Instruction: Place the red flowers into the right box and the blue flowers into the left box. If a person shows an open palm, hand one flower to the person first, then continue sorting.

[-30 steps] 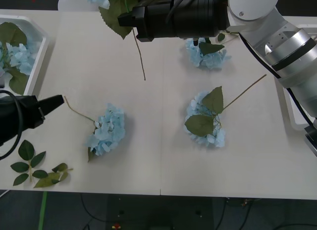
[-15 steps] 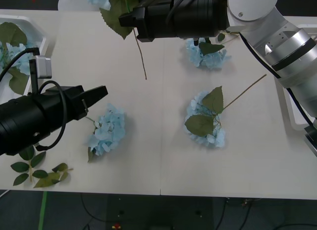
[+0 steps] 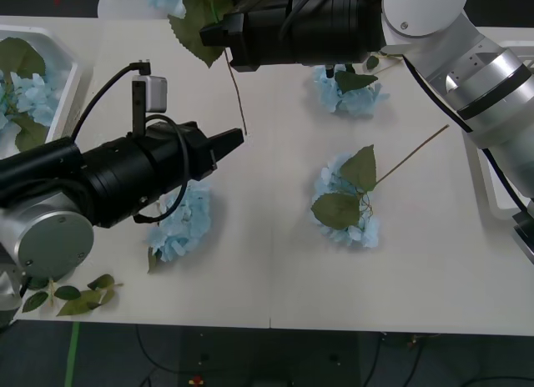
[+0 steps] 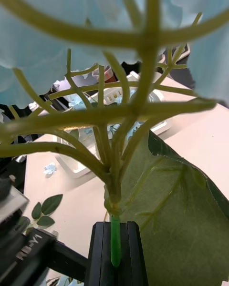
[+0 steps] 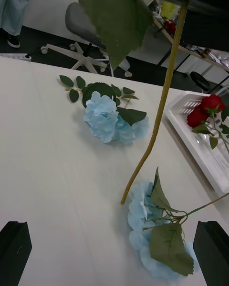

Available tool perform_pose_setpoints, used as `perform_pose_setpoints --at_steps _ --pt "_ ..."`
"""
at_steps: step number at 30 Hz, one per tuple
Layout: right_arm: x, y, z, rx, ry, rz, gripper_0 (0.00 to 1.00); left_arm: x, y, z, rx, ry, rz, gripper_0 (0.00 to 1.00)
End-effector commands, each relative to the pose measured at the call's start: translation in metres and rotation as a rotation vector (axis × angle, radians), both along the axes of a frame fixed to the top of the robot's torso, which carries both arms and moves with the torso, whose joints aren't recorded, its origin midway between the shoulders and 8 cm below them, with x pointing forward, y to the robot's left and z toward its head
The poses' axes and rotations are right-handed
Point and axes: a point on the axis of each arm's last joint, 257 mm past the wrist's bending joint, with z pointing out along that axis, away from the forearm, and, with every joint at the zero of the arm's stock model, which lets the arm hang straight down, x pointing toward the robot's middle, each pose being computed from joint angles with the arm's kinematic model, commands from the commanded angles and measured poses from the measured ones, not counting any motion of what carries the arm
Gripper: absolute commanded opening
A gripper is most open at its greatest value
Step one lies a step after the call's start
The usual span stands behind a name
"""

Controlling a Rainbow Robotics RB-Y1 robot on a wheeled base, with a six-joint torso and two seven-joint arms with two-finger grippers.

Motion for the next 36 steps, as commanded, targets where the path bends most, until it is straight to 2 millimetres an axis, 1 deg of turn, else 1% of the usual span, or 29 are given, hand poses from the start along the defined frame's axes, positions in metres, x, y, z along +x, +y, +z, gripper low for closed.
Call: perform_pose_setpoints --at_steps 1,7,13,15,24,27,30,31,32,33,34,35,36 --pt "-0.011 0.019 0.030 0.013 -0.033 0.028 0.00 0.014 -0.035 0.022 -0.083 -0.020 -0.014 1.00" --pt "-0.011 0.017 0.026 -0.002 -0.026 0.030 0.00 0.028 -0.063 0.021 -0.111 -0.035 -0.032 1.00" --pt "-0.009 0.015 0.025 -0.006 -0.024 0.022 0.00 0.042 -0.077 0.019 -0.148 -0.034 -0.020 1.00" --pt "-0.009 0.015 0.025 -0.007 -0.025 0.020 0.00 0.046 -0.083 0.022 -0.164 -0.031 -0.020 1.00" --pt "-0.008 0.014 0.024 -0.009 -0.023 0.015 0.00 0.058 -0.093 0.028 -0.182 -0.030 -0.020 1.00" --pt "-0.007 0.014 0.023 -0.010 -0.021 0.013 0.00 0.065 -0.091 0.029 -0.203 -0.036 -0.002 1.00" --pt "-0.007 0.014 0.024 -0.010 -0.022 0.013 0.00 0.066 -0.092 0.027 -0.207 -0.038 0.001 1.00" --pt "-0.007 0.014 0.024 -0.010 -0.022 0.013 0.00 0.067 -0.092 0.027 -0.208 -0.037 0.001 0.95" --pt "-0.007 0.014 0.025 -0.008 -0.021 0.012 0.00 0.067 -0.092 0.027 -0.207 -0.038 0.001 0.70" --pt "-0.007 0.014 0.024 -0.010 -0.022 0.013 0.00 0.066 -0.093 0.028 -0.210 -0.037 0.000 0.36" --pt "-0.007 0.014 0.024 -0.009 -0.021 0.013 0.00 0.067 -0.092 0.027 -0.208 -0.036 0.002 0.17" --pt "-0.007 0.014 0.024 -0.009 -0.021 0.013 0.00 0.067 -0.092 0.027 -0.210 -0.035 0.001 0.00" --pt "-0.007 0.014 0.024 -0.008 -0.021 0.011 0.00 0.067 -0.092 0.027 -0.211 -0.035 0.001 0.00"
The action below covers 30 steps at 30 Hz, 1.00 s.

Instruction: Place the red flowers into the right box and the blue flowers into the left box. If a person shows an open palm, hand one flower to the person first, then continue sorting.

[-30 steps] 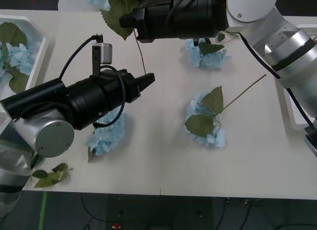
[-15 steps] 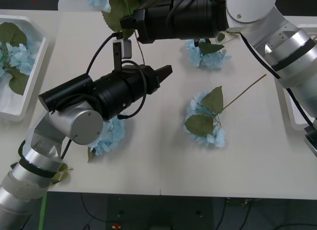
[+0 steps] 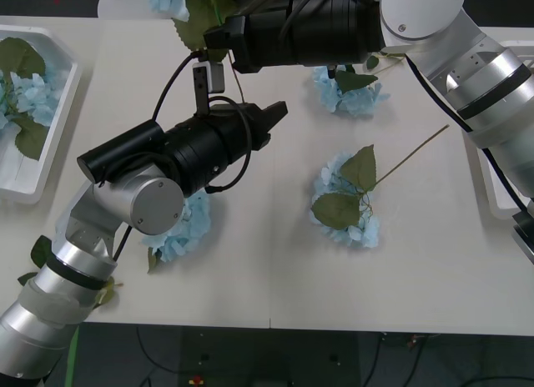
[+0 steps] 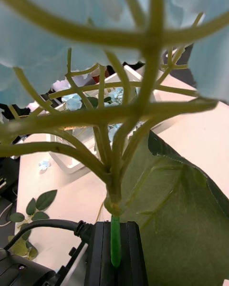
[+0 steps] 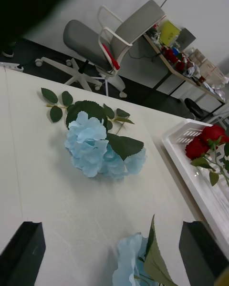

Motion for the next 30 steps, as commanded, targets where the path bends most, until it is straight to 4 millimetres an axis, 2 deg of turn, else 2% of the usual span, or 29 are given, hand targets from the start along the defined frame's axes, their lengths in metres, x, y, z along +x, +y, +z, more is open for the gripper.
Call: perform_pose_setpoints --at_steps 1,21,23,25,27,30 --pt "-0.0129 0.0186 0.0305 0.017 -0.026 0.035 0.00 -0.0002 -0.0222 0.0332 -0.075 -0.020 -0.028 0.00" --pt "-0.0101 0.0162 0.0309 0.016 -0.030 0.026 0.00 0.0008 -0.0208 0.0341 -0.073 -0.025 -0.023 0.00" --pt "-0.0089 0.0148 0.0315 0.017 -0.032 0.022 0.28 0.0005 -0.0214 0.0341 -0.073 -0.026 -0.024 0.00" --pt "-0.0078 0.0142 0.0325 0.019 -0.034 0.019 0.52 0.0008 -0.0212 0.0334 -0.073 -0.025 -0.023 0.00" --pt "-0.0070 0.0136 0.0332 0.022 -0.035 0.016 0.67 0.0007 -0.0209 0.0339 -0.072 -0.026 -0.023 0.00" --pt "-0.0063 0.0123 0.0345 0.022 -0.039 0.013 0.76 0.0006 -0.0201 0.0325 -0.070 -0.024 -0.023 0.00"
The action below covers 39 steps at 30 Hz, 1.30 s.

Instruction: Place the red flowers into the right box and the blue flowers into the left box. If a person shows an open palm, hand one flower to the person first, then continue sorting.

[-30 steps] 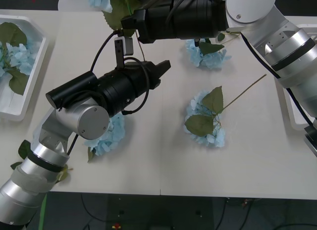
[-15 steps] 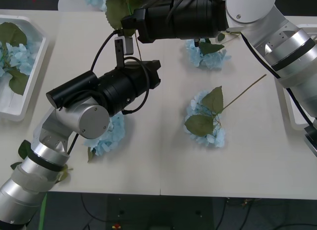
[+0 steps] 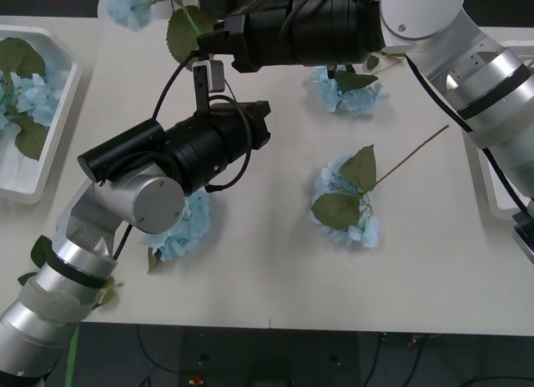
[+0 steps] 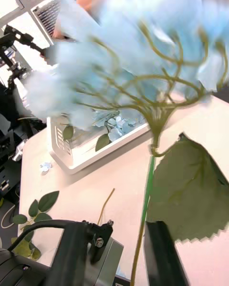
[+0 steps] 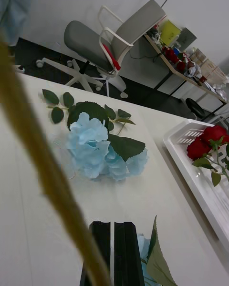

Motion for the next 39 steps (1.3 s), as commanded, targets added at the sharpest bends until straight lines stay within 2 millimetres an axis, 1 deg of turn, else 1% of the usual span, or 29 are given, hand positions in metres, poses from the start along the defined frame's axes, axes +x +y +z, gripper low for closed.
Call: perform_pose_setpoints --at_steps 1,3,8,10,12,13,14,17,18,21,22,24,25,26,27,28,29,31,32,33,34,35,36,37,38,39 --pt "-0.006 0.011 0.034 0.014 -0.055 0.017 0.78 -0.001 -0.021 0.033 -0.073 -0.021 -0.027 0.00" --pt "-0.006 0.010 0.035 0.016 -0.055 0.019 0.80 -0.001 -0.020 0.033 -0.073 -0.022 -0.026 0.00" --pt "-0.004 0.005 0.036 0.012 -0.050 0.014 0.81 0.000 -0.018 0.033 -0.077 -0.021 -0.025 0.00" --pt "-0.005 0.001 0.035 -0.007 -0.047 0.017 0.81 0.000 -0.014 0.032 -0.073 -0.020 -0.022 0.00" --pt "-0.006 -0.005 0.032 -0.034 -0.036 0.020 0.81 0.004 -0.005 0.033 -0.064 -0.026 -0.010 0.00" --pt "-0.006 -0.005 0.032 -0.034 -0.036 0.020 0.81 0.004 -0.005 0.033 -0.064 -0.026 -0.010 0.00" --pt "-0.008 -0.013 0.030 -0.060 0.007 0.017 0.81 0.010 0.017 0.034 -0.054 -0.023 0.010 0.00" --pt "-0.012 -0.024 0.021 -0.107 0.097 0.006 0.81 0.018 0.055 0.036 -0.071 0.010 0.038 0.00" --pt "-0.012 -0.032 0.017 -0.138 0.125 -0.007 0.81 0.021 0.076 0.035 -0.066 0.033 0.053 0.00" --pt "-0.011 -0.051 0.002 -0.225 0.184 -0.046 0.81 0.025 0.125 0.038 -0.022 0.079 0.087 0.00" --pt "-0.012 -0.056 -0.003 -0.255 0.203 -0.059 0.81 0.024 0.143 0.038 0.000 0.104 0.099 0.00" --pt "-0.012 -0.069 -0.014 -0.307 0.241 -0.086 0.81 0.022 0.172 0.042 0.019 0.140 0.117 0.00" --pt "-0.011 -0.077 -0.019 -0.339 0.261 -0.105 0.81 0.020 0.190 0.046 0.029 0.164 0.127 0.00" --pt "-0.012 -0.084 -0.025 -0.365 0.281 -0.121 0.81 0.019 0.203 0.047 0.040 0.182 0.135 0.00" --pt "-0.012 -0.093 -0.031 -0.406 0.301 -0.141 0.81 0.017 0.222 0.049 0.052 0.200 0.154 0.00" --pt "-0.012 -0.098 -0.034 -0.426 0.308 -0.152 0.81 0.015 0.232 0.050 0.057 0.212 0.165 0.00" --pt "-0.013 -0.110 -0.042 -0.477 0.330 -0.175 0.81 0.012 0.255 0.049 0.072 0.240 0.192 0.00" --pt "-0.013 -0.126 -0.052 -0.539 0.354 -0.207 0.81 0.008 0.280 0.046 0.080 0.281 0.221 0.00" --pt "-0.013 -0.138 -0.059 -0.587 0.361 -0.227 0.81 0.004 0.296 0.043 0.085 0.309 0.240 0.00" --pt "-0.014 -0.144 -0.062 -0.610 0.366 -0.236 0.81 0.003 0.304 0.043 0.089 0.317 0.250 0.00" --pt "-0.014 -0.152 -0.067 -0.641 0.374 -0.249 0.81 0.002 0.317 0.039 0.100 0.334 0.270 0.00" --pt "-0.015 -0.167 -0.074 -0.702 0.382 -0.269 0.81 -0.001 0.337 0.035 0.119 0.358 0.301 0.00" --pt "-0.016 -0.177 -0.079 -0.743 0.390 -0.286 0.81 -0.001 0.349 0.033 0.126 0.366 0.323 0.00" --pt "-0.017 -0.183 -0.082 -0.768 0.394 -0.296 0.81 -0.001 0.357 0.031 0.134 0.373 0.337 0.00" --pt "-0.020 -0.199 -0.090 -0.833 0.409 -0.315 0.81 0.000 0.377 0.028 0.143 0.388 0.373 0.00" --pt "-0.021 -0.203 -0.093 -0.854 0.412 -0.320 0.81 0.001 0.385 0.026 0.145 0.396 0.387 0.00"
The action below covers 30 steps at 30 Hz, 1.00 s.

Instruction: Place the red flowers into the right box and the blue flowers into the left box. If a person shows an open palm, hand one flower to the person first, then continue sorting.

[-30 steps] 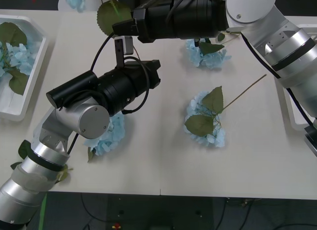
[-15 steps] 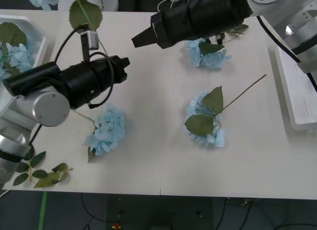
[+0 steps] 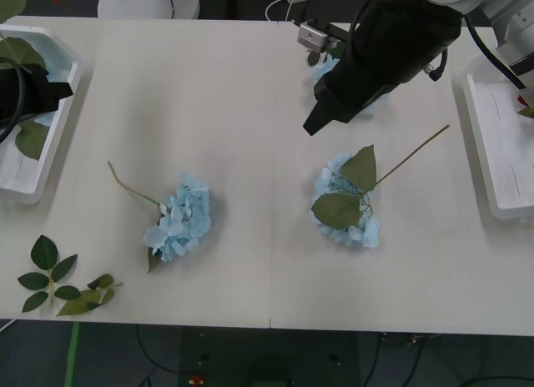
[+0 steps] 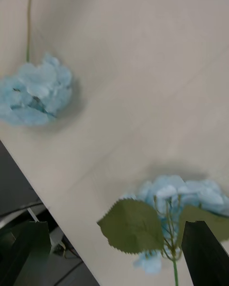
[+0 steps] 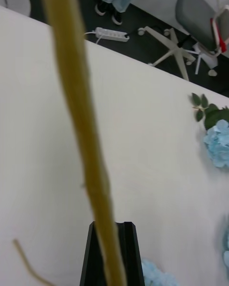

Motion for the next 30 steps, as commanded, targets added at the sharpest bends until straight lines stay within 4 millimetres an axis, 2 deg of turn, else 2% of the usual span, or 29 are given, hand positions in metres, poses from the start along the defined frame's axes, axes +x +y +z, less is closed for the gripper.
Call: perform_pose_setpoints --at_steps 1,4,6,9,10,11,13,20,23,30 --pt "0.008 -0.042 0.020 -0.168 -0.052 -0.035 0.81 -0.002 0.075 -0.004 0.029 0.066 0.138 0.00" --pt "0.004 -0.064 0.006 -0.276 -0.033 -0.052 0.81 0.001 0.116 -0.010 0.047 0.094 0.214 0.00" --pt "0.004 -0.073 -0.001 -0.327 -0.029 -0.059 0.81 0.002 0.133 -0.013 0.058 0.104 0.244 0.00" --pt "0.004 -0.087 -0.016 -0.429 -0.030 -0.060 0.81 0.003 0.168 -0.020 0.096 0.123 0.313 0.00" --pt "0.004 -0.087 -0.016 -0.429 -0.030 -0.060 0.81 0.003 0.168 -0.020 0.096 0.123 0.313 0.00" --pt "0.003 -0.094 -0.027 -0.493 -0.030 -0.057 0.81 0.004 0.186 -0.023 0.117 0.130 0.349 0.00" --pt "0.002 -0.102 -0.038 -0.554 -0.030 -0.053 0.81 0.003 0.203 -0.026 0.133 0.142 0.385 0.00" --pt "-0.006 -0.118 -0.073 -0.685 0.027 -0.050 0.81 0.006 0.235 -0.046 0.209 0.171 0.442 0.00" --pt "-0.005 -0.119 -0.081 -0.712 0.040 -0.053 0.81 0.008 0.238 -0.055 0.241 0.172 0.440 0.00" --pt "-0.003 -0.118 -0.098 -0.751 0.075 -0.062 0.81 0.007 0.241 -0.058 0.281 0.171 0.437 0.00"
